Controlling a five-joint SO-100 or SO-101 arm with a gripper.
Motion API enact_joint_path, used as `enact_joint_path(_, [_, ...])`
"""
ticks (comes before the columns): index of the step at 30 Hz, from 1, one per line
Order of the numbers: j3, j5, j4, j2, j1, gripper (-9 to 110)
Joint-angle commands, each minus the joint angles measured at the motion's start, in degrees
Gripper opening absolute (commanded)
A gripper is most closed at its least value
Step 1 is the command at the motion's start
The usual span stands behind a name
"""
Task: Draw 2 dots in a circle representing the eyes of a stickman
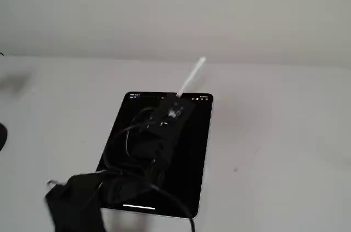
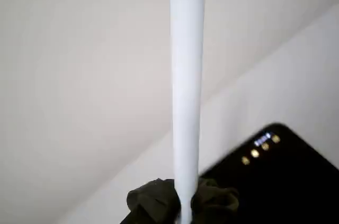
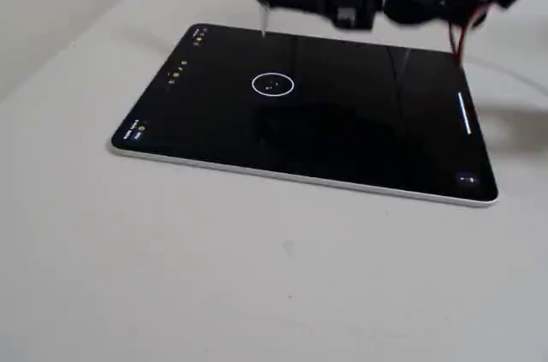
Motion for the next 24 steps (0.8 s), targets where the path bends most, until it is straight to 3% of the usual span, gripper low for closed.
enact_joint_path(1, [-0.44,14.68,20.65,23.29,2.81,0])
enact_joint_path(10, [1.05,31.11,62.75,57.66,5.1,0])
enact_joint_path(24, [34.89,34.01,93.6,113.38,-1.76,0])
